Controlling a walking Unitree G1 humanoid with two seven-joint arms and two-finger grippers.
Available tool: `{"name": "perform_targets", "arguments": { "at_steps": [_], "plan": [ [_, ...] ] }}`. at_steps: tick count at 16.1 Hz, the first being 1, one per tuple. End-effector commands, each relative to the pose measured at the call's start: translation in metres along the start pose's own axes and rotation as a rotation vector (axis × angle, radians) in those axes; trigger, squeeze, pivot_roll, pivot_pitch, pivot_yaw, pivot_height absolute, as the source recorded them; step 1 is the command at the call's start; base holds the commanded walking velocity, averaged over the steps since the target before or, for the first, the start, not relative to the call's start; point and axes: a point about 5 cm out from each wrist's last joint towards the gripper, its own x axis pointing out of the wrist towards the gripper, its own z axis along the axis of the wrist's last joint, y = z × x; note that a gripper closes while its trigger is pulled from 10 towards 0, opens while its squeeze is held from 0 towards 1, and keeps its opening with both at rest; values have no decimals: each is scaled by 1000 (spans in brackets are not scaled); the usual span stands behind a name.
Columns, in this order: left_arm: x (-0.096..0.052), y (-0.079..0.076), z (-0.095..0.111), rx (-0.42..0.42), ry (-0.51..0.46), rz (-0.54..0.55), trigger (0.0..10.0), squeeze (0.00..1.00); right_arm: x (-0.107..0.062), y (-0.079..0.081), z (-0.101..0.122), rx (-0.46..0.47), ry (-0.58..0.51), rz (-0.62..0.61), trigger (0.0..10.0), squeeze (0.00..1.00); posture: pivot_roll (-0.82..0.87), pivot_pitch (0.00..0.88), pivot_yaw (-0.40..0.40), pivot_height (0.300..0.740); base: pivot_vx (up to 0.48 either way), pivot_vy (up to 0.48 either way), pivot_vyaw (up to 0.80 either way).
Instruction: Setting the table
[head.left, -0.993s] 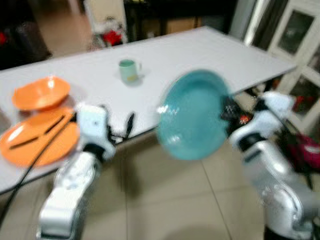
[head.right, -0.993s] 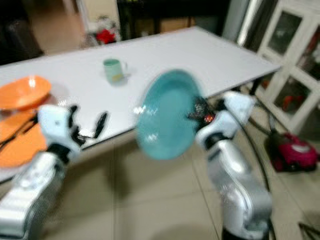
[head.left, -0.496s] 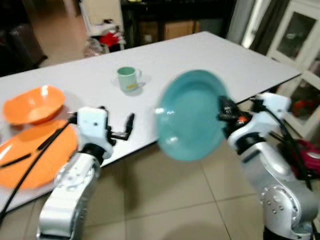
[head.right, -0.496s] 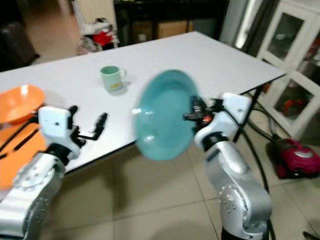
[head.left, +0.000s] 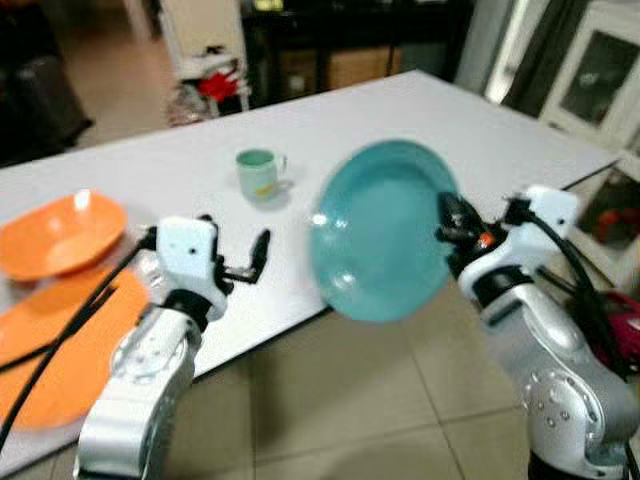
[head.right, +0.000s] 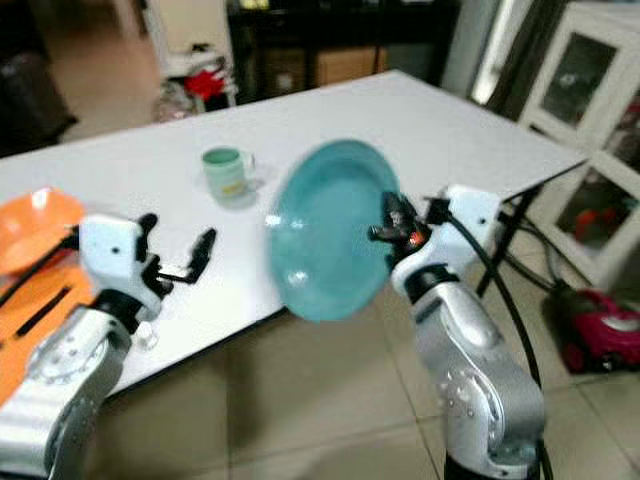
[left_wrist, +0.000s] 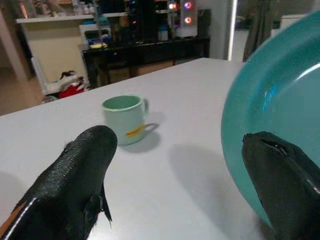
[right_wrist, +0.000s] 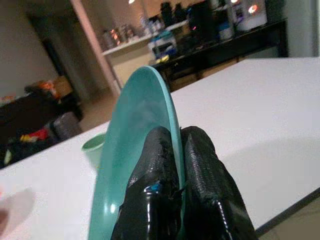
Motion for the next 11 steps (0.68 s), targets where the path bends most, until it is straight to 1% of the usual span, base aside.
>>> {"name": "perform_targets", "arguments": {
  "at_steps": [1,5,6,8,9,10,11],
  "plan": [
    [1,-7,2,-4,-3,-25,10000,0,0,-7,9,-6,-34,-24,10000,0,-116,0,42,740,326,0,0],
    [0,-8,1,-7,1,-28,10000,0,2,-12,11,3,-36,-36,10000,0,-115,0,40,740,325,0,0],
    [-1,-8,1,-8,3,-31,10000,0,3,-13,11,18,-30,-34,10000,0,-117,0,41,740,326,0,0],
    [-1,-9,0,-12,5,-37,10000,0,8,-18,12,10,-12,-24,10000,0,-118,0,43,740,324,0,0],
    [-1,-10,0,-16,6,-42,10000,0,12,-23,14,28,-10,-36,10000,0,-120,0,44,740,311,0,0],
    [-1,-13,-2,-30,18,-58,10000,0,21,-34,19,100,-12,-63,10000,0,-123,0,46,740,0,0,0],
    [-2,-15,-3,-22,29,-82,10000,0,25,-39,21,126,-6,-66,10000,0,-125,0,49,740,0,0,0]
  ]
}}
